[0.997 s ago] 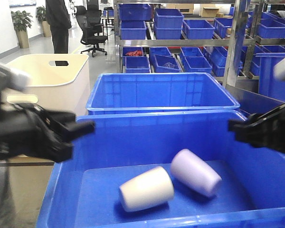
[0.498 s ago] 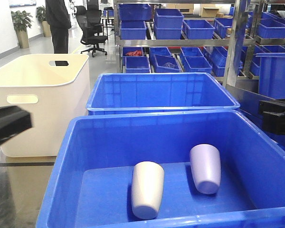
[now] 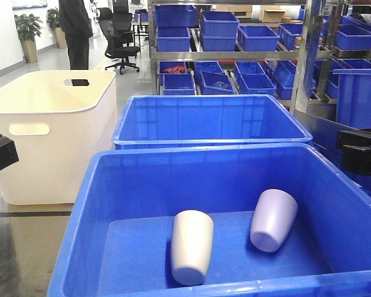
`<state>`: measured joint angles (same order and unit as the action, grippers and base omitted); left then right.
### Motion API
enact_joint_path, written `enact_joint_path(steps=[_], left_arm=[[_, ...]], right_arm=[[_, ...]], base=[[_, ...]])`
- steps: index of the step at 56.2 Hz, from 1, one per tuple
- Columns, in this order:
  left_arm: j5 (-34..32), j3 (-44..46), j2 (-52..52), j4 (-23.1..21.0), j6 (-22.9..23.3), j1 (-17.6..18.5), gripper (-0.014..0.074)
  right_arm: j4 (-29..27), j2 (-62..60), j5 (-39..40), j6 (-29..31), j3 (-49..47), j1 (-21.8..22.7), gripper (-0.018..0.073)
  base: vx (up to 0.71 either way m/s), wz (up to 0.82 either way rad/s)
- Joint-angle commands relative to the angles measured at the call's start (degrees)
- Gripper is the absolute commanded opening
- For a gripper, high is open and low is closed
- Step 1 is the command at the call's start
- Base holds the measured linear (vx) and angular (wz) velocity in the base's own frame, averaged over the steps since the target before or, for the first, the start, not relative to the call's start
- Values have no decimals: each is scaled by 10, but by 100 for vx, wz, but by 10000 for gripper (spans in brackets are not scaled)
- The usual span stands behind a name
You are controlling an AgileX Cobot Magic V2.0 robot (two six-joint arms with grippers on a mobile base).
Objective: Grab cup from conveyor and place in blue bin
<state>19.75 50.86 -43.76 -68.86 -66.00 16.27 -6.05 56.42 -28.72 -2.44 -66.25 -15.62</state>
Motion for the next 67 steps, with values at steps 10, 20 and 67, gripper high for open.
enact_joint_path(steps=[10,20,67], left_arm=[[-26,6,9,-15,2,3,-8],[-88,-66,87,107,116,3,-8],[-157,-532,453,625,665,-178,-8]], right_arm=[[0,-8,46,2,-18,-1,-12],[0,-8,46,2,-18,-1,-12],[0,-7,47,2,-18,-1,-12]], base=[[0,0],[0,0],[0,0]])
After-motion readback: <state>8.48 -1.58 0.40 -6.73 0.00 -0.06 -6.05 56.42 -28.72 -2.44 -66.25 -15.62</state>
